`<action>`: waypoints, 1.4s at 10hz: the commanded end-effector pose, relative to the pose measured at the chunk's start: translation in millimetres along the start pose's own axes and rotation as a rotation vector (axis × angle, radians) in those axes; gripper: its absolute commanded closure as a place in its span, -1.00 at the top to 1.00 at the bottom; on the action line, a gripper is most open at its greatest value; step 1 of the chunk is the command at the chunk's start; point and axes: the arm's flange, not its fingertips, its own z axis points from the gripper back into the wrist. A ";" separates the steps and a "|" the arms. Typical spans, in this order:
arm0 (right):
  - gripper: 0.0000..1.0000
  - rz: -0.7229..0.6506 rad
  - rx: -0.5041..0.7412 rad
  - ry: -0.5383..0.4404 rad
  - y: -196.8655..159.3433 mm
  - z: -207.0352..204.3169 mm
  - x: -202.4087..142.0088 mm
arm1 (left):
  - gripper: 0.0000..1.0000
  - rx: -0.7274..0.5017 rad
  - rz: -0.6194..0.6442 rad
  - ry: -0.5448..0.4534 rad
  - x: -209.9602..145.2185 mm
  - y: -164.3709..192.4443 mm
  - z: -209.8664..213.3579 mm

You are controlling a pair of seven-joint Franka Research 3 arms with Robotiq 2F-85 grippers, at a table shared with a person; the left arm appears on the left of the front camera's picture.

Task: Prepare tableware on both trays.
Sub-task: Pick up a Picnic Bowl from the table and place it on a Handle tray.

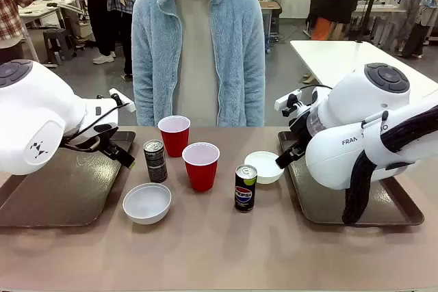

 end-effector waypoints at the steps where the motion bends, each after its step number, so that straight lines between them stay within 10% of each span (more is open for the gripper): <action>1: 1.00 0.000 0.000 0.000 0.0 0.0 0.0 | 1.00 0.000 0.000 0.000 0.0 -0.1 0.0; 14: 1.00 0.022 -0.043 0.038 8.1 10.4 -8.9 | 1.00 0.000 0.000 0.000 0.0 -0.1 0.0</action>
